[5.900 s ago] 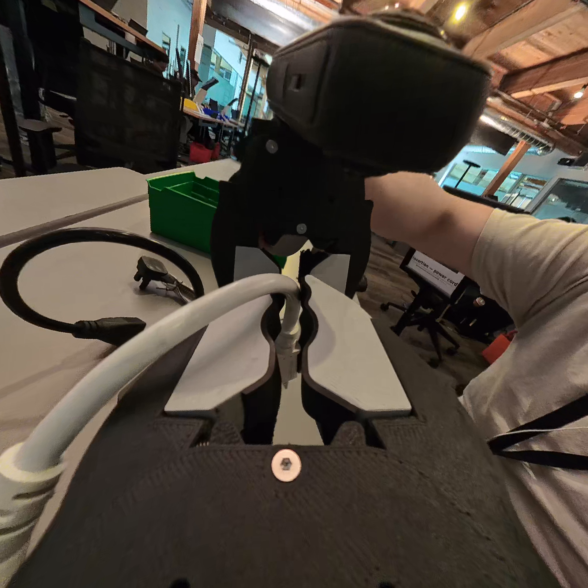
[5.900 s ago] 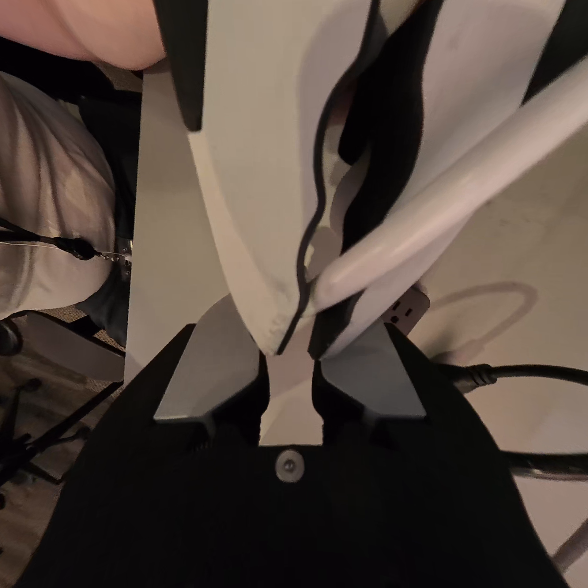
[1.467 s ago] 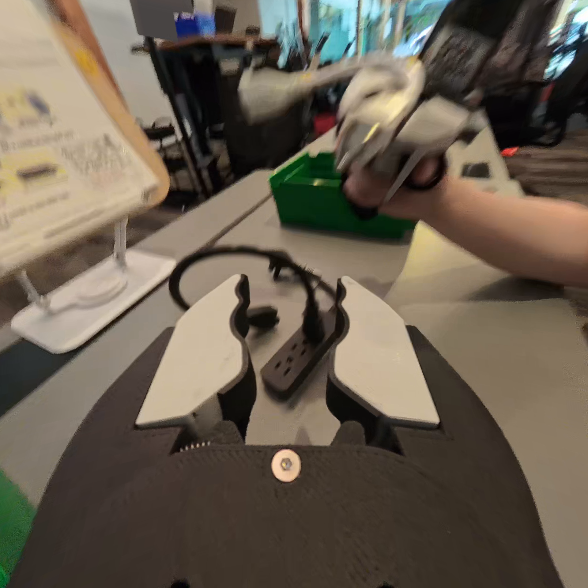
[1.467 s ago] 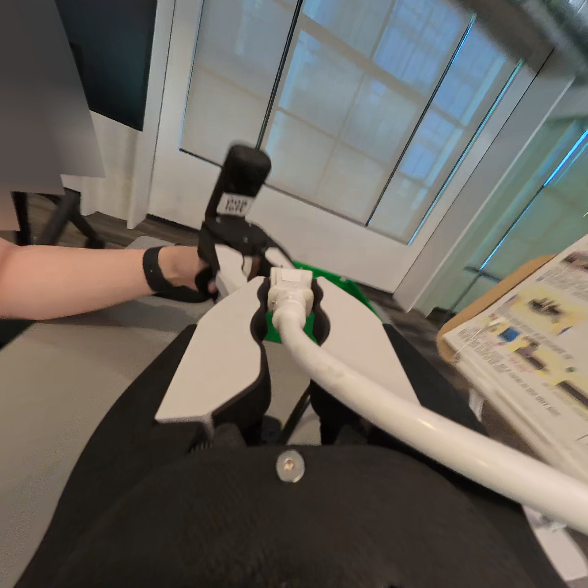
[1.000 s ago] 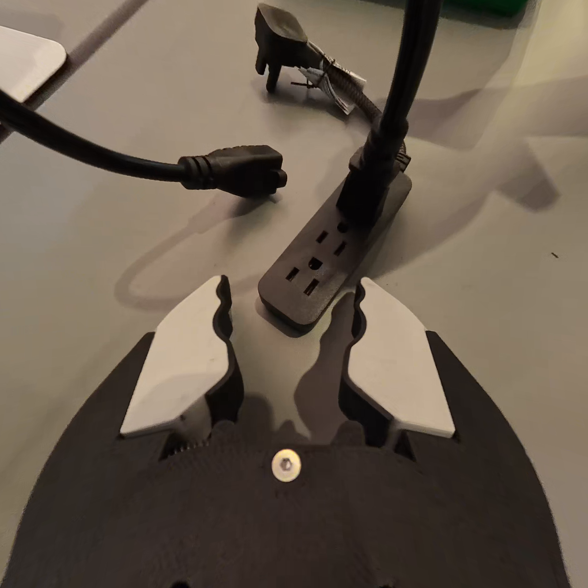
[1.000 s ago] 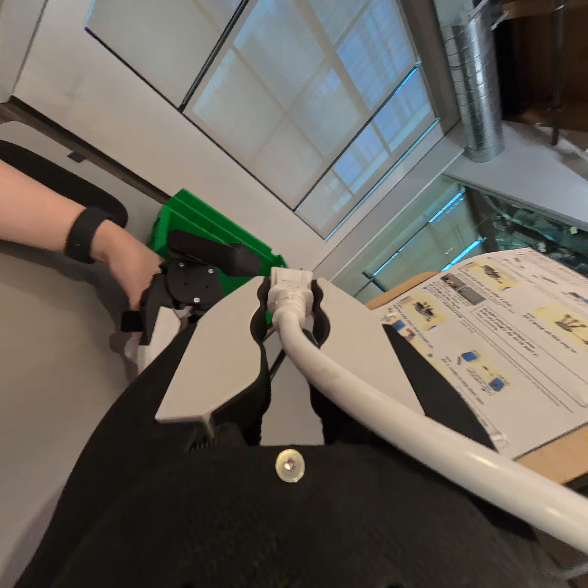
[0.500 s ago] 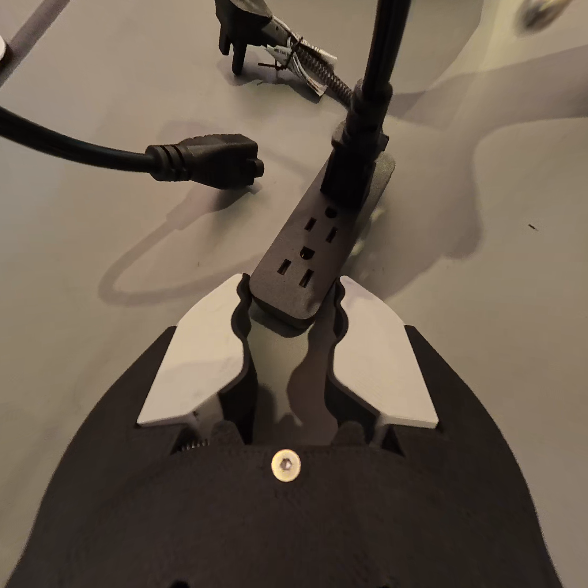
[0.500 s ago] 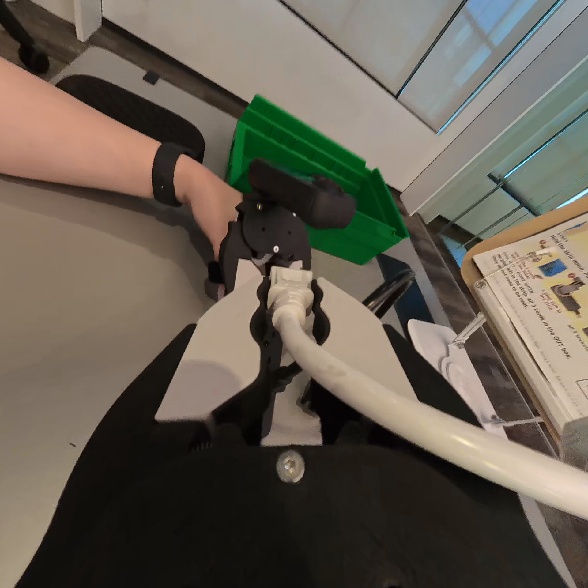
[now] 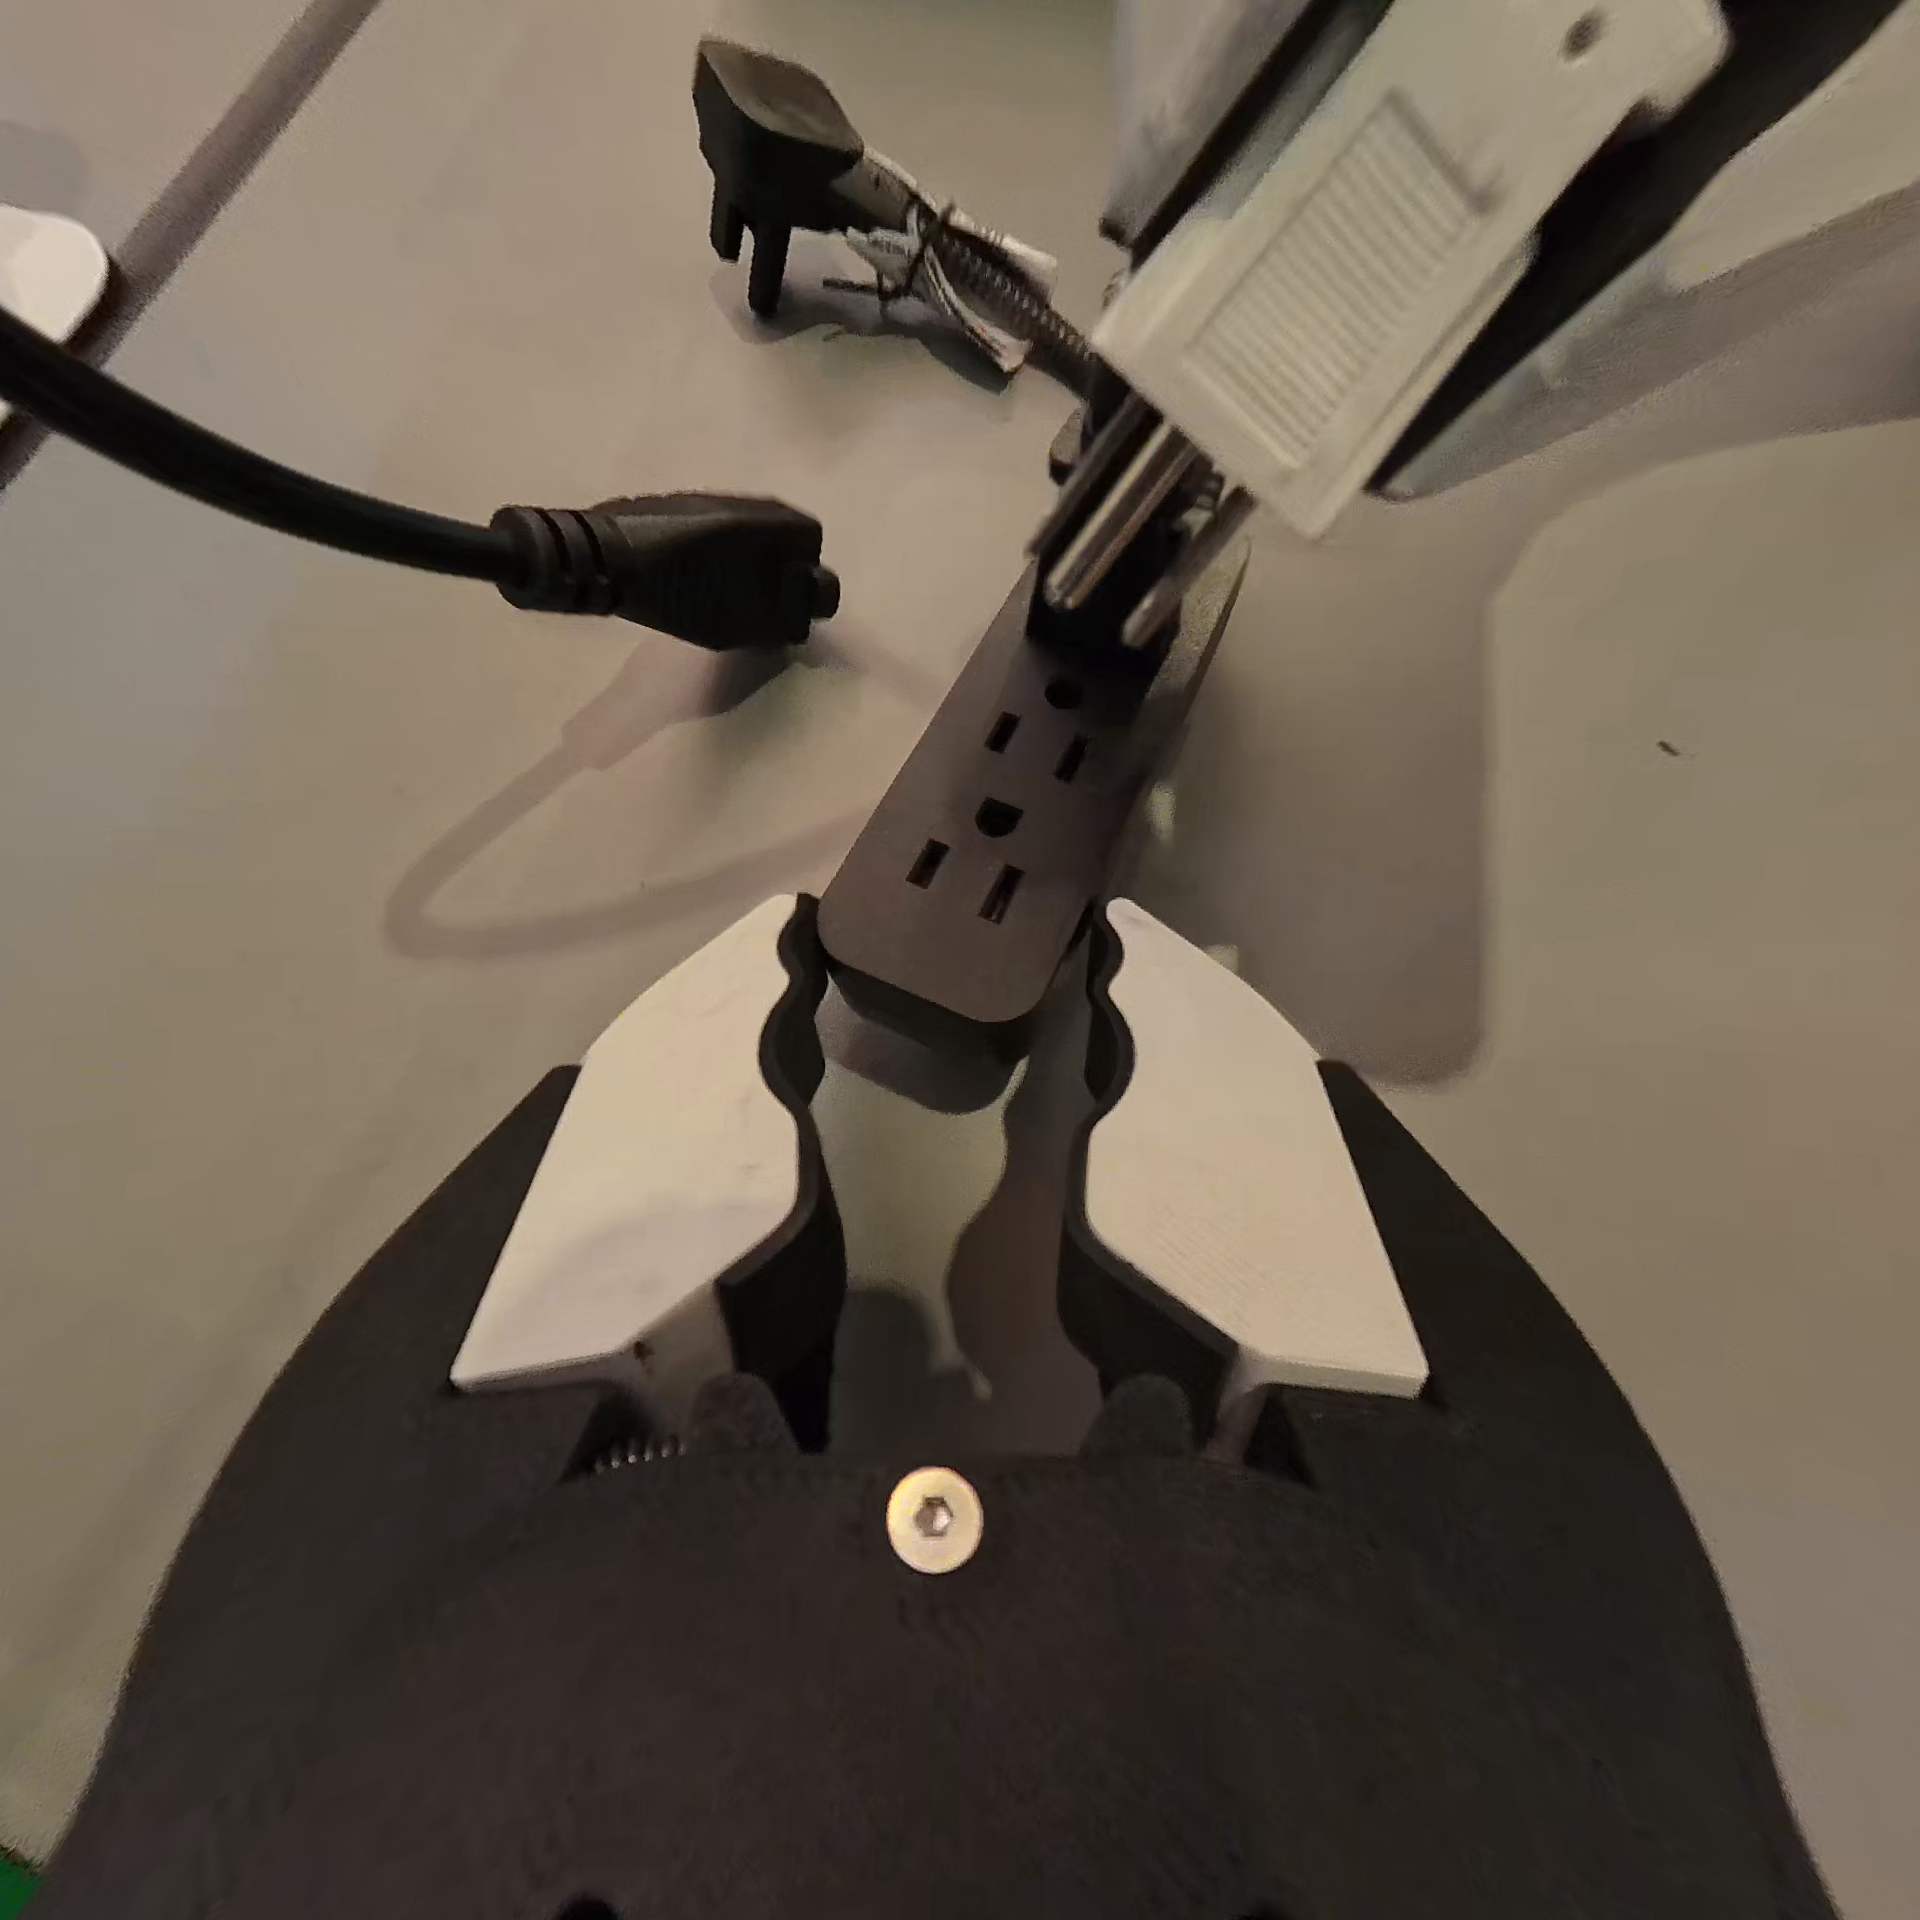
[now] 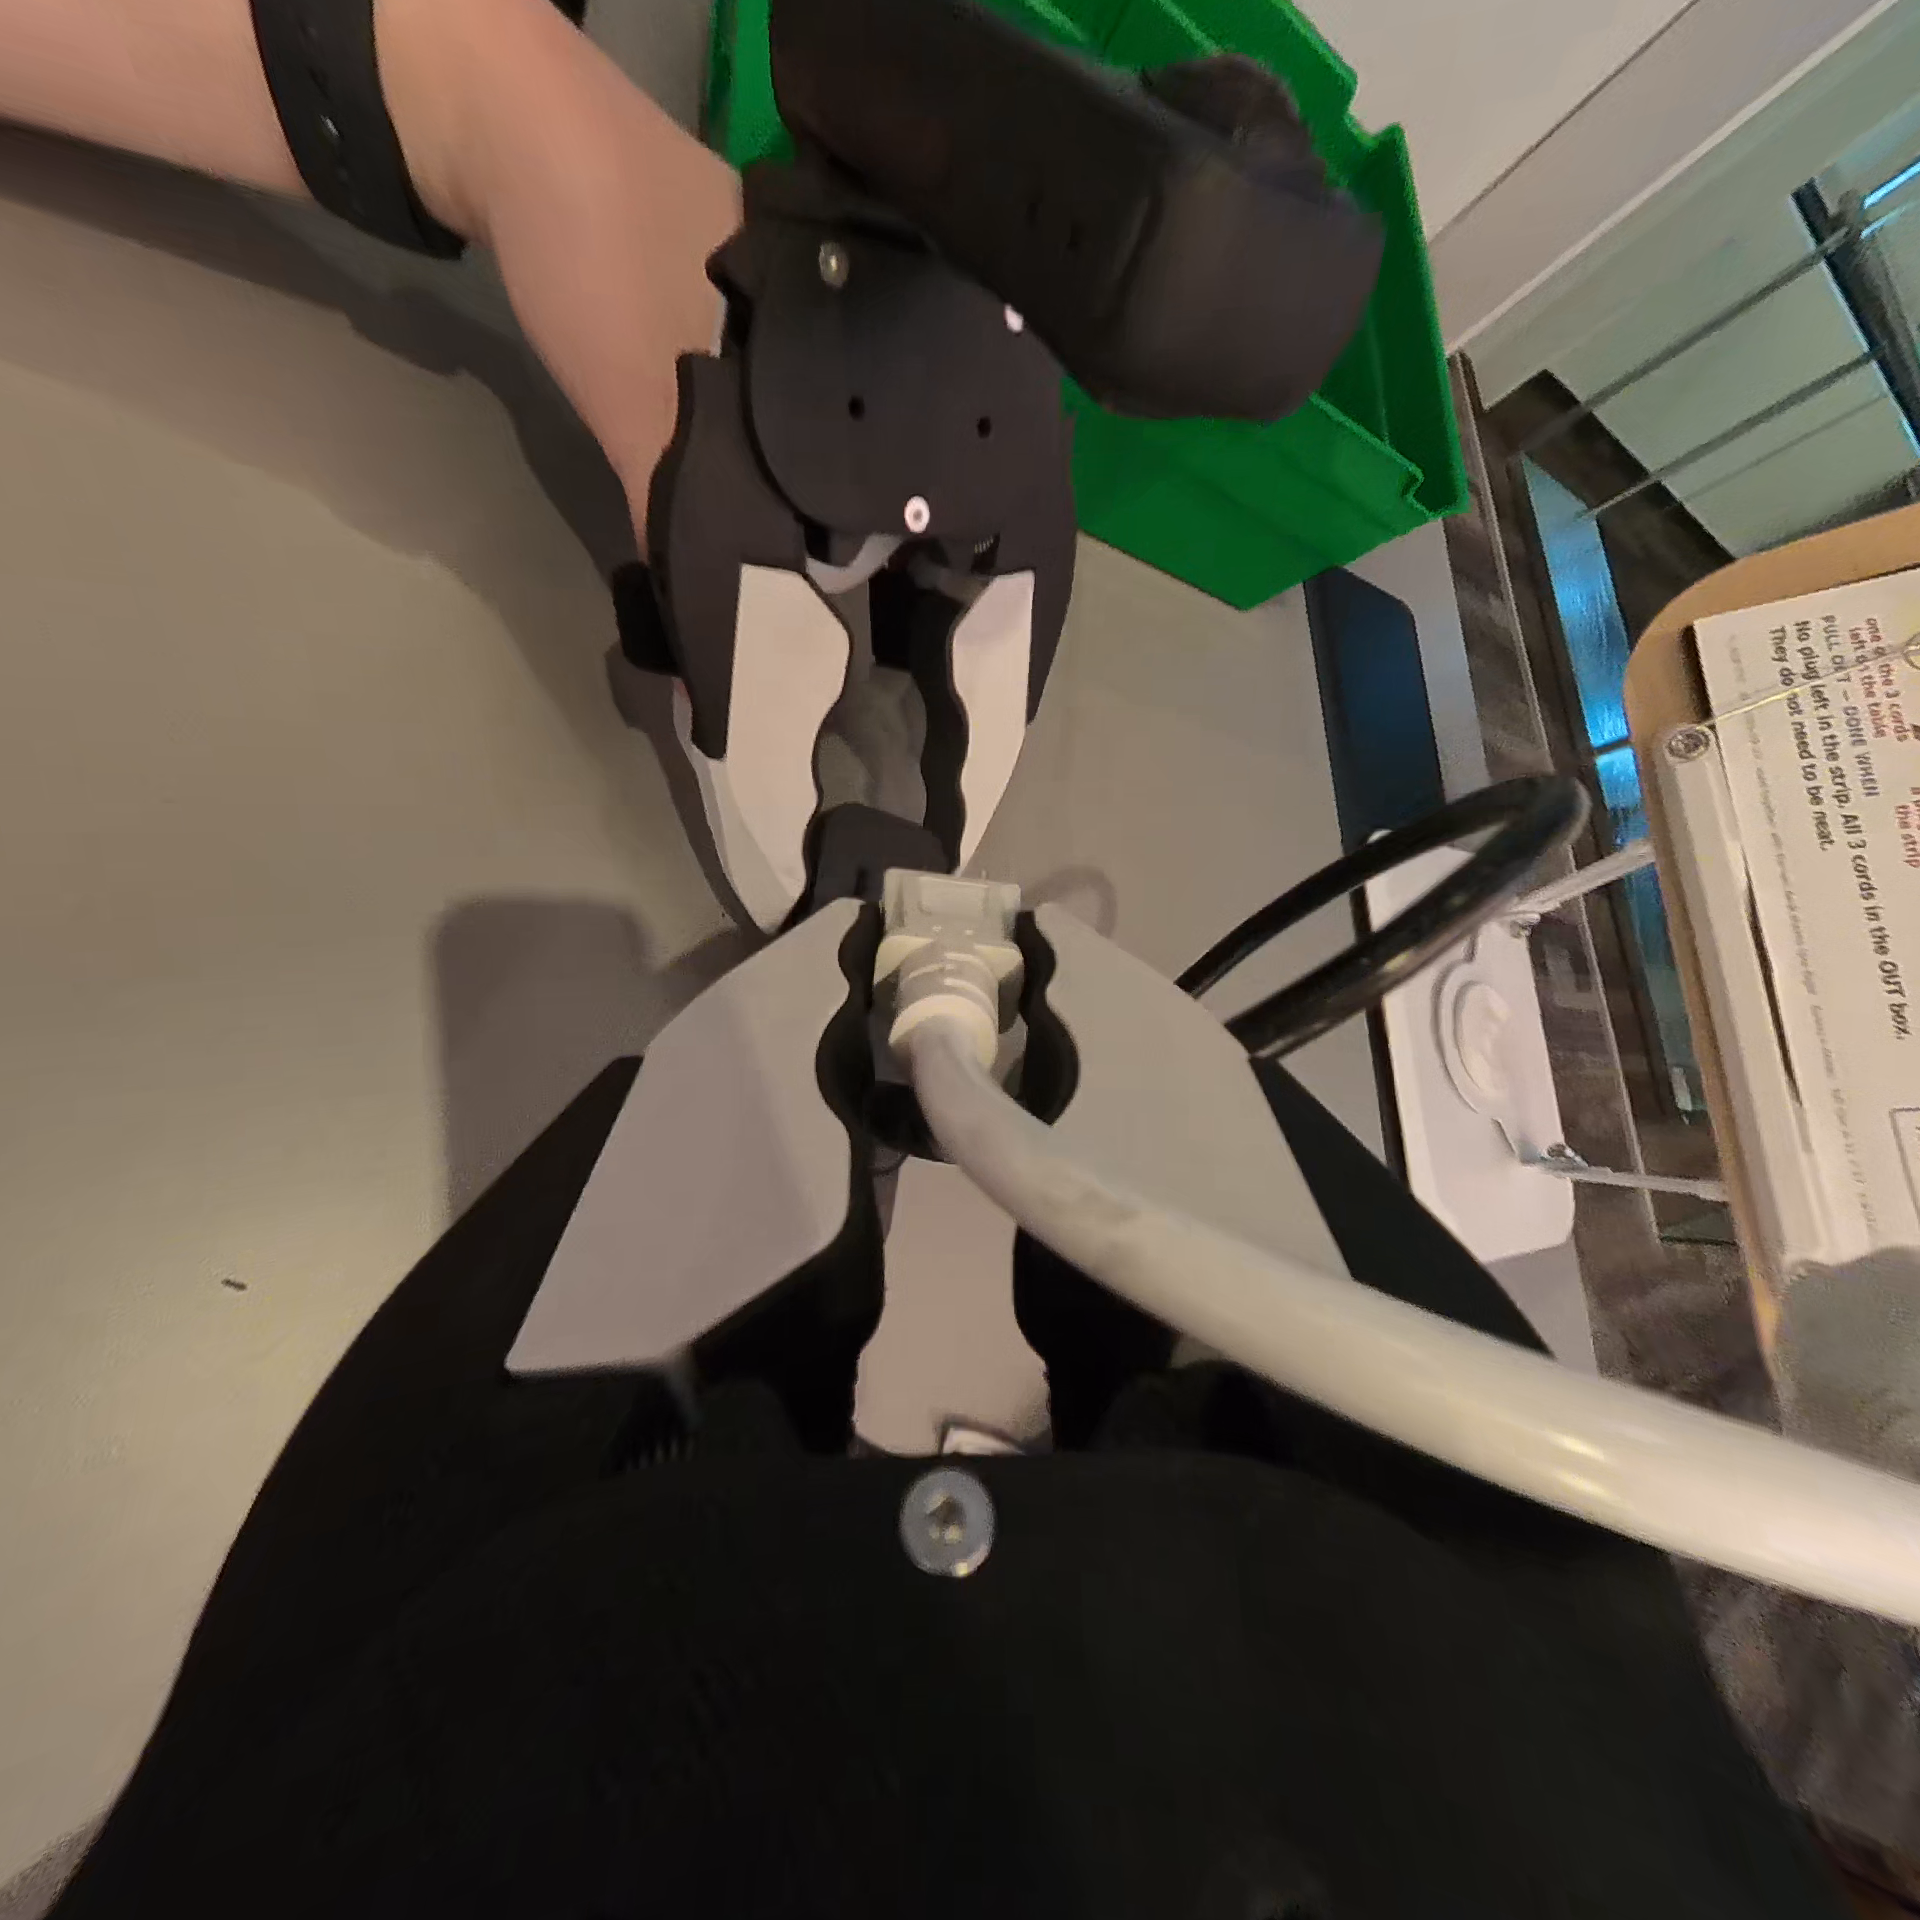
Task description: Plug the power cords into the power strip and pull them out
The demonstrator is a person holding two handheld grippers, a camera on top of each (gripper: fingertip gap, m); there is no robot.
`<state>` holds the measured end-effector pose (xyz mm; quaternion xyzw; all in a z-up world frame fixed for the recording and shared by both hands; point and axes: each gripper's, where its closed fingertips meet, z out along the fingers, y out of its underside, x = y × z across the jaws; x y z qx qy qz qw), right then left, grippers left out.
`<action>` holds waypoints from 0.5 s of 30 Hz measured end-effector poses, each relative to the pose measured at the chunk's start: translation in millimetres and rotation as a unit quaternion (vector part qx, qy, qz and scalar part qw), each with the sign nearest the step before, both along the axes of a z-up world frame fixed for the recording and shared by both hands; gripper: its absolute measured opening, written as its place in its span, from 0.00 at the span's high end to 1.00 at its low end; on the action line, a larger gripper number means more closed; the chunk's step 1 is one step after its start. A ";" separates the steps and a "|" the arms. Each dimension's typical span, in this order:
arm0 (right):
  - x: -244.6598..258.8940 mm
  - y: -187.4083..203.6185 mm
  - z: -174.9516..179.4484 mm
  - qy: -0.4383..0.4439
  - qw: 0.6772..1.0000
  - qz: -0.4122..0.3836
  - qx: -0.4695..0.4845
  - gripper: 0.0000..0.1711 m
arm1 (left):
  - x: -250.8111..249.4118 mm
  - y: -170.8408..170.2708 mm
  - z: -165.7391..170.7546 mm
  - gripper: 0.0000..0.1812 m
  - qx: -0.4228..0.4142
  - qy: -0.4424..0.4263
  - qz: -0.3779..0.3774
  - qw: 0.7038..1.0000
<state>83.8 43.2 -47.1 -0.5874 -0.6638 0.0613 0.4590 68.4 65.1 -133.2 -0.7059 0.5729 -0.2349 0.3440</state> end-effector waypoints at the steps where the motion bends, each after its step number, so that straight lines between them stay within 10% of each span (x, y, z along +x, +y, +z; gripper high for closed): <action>1: 0.0 -1.6 2.4 0.000 1.000 -0.002 -0.003 0.85 | 0.4 -1.9 5.4 0.74 0.005 -0.007 -0.002 1.000; 15: 0.7 -14.4 3.3 -0.021 0.998 0.002 -0.057 0.85 | 0.0 -10.5 1.8 0.75 0.006 0.017 -0.004 1.000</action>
